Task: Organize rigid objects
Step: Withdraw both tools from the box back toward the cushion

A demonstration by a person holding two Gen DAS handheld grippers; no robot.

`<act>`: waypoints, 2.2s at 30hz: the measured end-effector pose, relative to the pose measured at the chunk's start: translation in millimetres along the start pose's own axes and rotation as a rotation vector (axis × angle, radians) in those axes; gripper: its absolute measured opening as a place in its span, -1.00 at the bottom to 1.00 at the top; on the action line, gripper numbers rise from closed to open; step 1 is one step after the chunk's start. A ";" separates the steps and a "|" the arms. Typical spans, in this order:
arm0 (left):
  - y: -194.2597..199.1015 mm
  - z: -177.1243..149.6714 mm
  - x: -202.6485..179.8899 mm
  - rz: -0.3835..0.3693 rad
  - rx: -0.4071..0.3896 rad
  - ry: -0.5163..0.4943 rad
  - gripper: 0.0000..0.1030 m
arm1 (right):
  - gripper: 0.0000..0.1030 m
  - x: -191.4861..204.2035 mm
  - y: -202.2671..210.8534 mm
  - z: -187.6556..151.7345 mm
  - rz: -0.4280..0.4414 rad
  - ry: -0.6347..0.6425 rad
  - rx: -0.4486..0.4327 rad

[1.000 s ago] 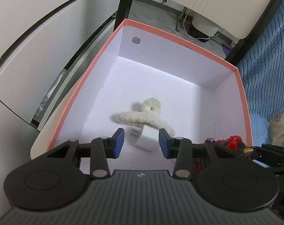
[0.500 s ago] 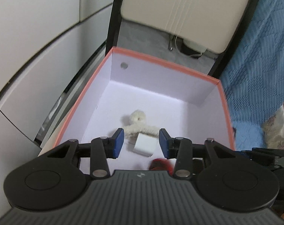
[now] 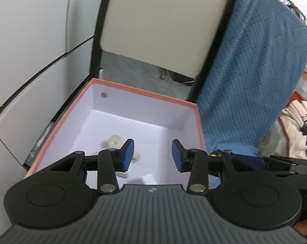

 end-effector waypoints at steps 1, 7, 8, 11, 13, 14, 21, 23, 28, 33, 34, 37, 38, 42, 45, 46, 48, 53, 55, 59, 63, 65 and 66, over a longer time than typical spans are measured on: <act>2.2 -2.6 -5.7 -0.007 -0.005 0.001 -0.09 | 0.25 -3.4 6.3 -0.9 -0.007 0.000 -0.012; 5.8 -21.8 -36.9 -0.052 -0.004 0.003 -0.09 | 0.25 -21.5 39.8 -11.4 -0.037 -0.010 -0.060; 6.1 -24.6 -41.9 -0.053 -0.004 -0.002 -0.09 | 0.25 -23.5 44.4 -13.2 -0.041 -0.013 -0.066; 8.6 -33.8 -53.9 -0.066 0.003 -0.009 -0.09 | 0.25 -28.3 57.9 -21.0 -0.056 -0.012 -0.085; 9.2 -38.9 -60.9 -0.073 0.004 -0.019 -0.09 | 0.25 -31.5 66.6 -25.7 -0.065 -0.015 -0.097; 10.0 -41.9 -65.4 -0.074 0.005 -0.025 -0.09 | 0.25 -32.8 69.5 -27.6 -0.068 -0.016 -0.101; 17.6 -61.5 -90.0 -0.093 -0.003 -0.069 -0.09 | 0.25 -45.6 92.6 -51.8 -0.104 -0.028 -0.123; 19.0 -68.1 -98.1 -0.103 0.002 -0.092 -0.09 | 0.25 -50.9 97.7 -59.4 -0.116 -0.037 -0.125; 20.2 -89.4 -119.9 -0.102 0.012 -0.177 -0.08 | 0.25 -68.5 112.6 -80.5 -0.138 -0.071 -0.121; 17.1 -108.2 -130.0 -0.130 0.039 -0.155 -0.08 | 0.25 -82.3 126.1 -96.1 -0.169 -0.084 -0.121; 16.9 -111.6 -132.1 -0.136 0.043 -0.150 -0.08 | 0.25 -84.7 129.2 -99.6 -0.175 -0.081 -0.122; 15.6 -121.0 -139.5 -0.168 0.064 -0.135 -0.08 | 0.25 -90.0 137.4 -108.6 -0.189 -0.076 -0.125; 15.6 -124.0 -143.2 -0.168 0.066 -0.146 -0.08 | 0.25 -92.2 139.6 -111.9 -0.191 -0.079 -0.125; 16.2 -134.4 -156.4 -0.186 0.077 -0.172 -0.08 | 0.25 -99.4 147.8 -125.2 -0.209 -0.085 -0.126; 13.5 -142.0 -160.9 -0.187 0.094 -0.179 -0.08 | 0.25 -106.3 151.6 -137.5 -0.223 -0.102 -0.125; 12.4 -144.0 -161.3 -0.191 0.101 -0.178 -0.08 | 0.25 -108.9 152.4 -140.9 -0.231 -0.108 -0.123; 9.2 -147.9 -162.6 -0.187 0.109 -0.180 -0.07 | 0.25 -114.2 153.2 -148.7 -0.242 -0.127 -0.119; -7.5 -153.0 -172.7 -0.192 0.130 -0.196 -0.07 | 0.25 -132.8 144.7 -162.9 -0.251 -0.201 -0.097; -17.2 -153.3 -180.3 -0.201 0.135 -0.211 -0.05 | 0.25 -138.8 139.5 -162.5 -0.259 -0.217 -0.091; -44.8 -154.6 -196.7 -0.178 0.134 -0.278 0.14 | 0.25 -152.1 124.9 -152.7 -0.257 -0.241 -0.088; -74.9 -152.8 -204.2 -0.146 0.129 -0.330 0.14 | 0.25 -168.1 105.0 -136.2 -0.218 -0.294 -0.079; -90.6 -150.5 -205.1 -0.117 0.128 -0.346 0.14 | 0.25 -177.0 91.2 -125.6 -0.180 -0.328 -0.068; -98.4 -148.6 -204.5 -0.111 0.126 -0.344 0.14 | 0.25 -181.2 84.0 -120.2 -0.164 -0.341 -0.063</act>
Point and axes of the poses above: each gripper's, at about its wrist camera, not at the fingertips, and y roughly against the way its jaws point, x to its left, z to its top, the point moved 3 cm from there along -y, roughly the way its jaws point, and after that the axes turned 3 degrees about y, right-handed, at the moved point
